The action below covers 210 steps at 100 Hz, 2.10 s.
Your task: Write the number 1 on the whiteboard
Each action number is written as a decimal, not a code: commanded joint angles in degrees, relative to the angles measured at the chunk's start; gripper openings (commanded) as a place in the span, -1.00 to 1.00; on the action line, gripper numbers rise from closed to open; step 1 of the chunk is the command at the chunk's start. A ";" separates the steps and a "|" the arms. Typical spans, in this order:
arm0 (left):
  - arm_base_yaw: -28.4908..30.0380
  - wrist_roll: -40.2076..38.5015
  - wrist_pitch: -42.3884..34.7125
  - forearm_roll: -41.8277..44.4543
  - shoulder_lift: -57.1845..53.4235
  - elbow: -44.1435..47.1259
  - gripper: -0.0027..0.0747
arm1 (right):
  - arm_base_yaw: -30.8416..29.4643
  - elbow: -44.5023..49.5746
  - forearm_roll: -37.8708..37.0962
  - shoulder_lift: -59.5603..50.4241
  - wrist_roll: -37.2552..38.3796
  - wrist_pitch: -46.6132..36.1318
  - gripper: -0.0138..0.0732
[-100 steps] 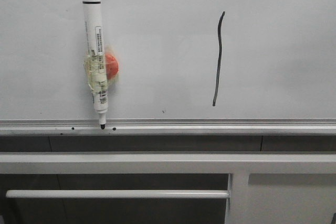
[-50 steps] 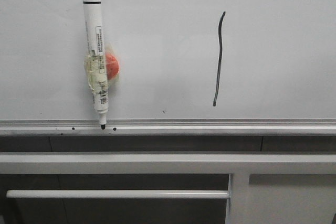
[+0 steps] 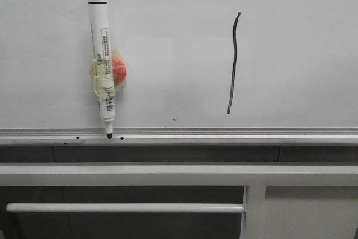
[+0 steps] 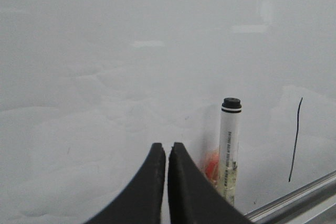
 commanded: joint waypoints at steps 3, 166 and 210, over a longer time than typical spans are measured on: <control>-0.32 0.72 -13.07 1.94 -0.04 -1.08 -0.98 | -0.12 -1.31 -2.05 0.58 0.07 -2.04 -0.83; 75.39 -16.35 71.37 29.92 -52.56 0.92 -0.98 | -0.12 -1.31 -2.05 0.58 0.07 -1.45 -0.83; 77.92 -32.02 81.04 46.42 -53.35 0.92 -0.98 | -0.12 -1.31 -2.05 0.58 0.07 -1.45 -0.83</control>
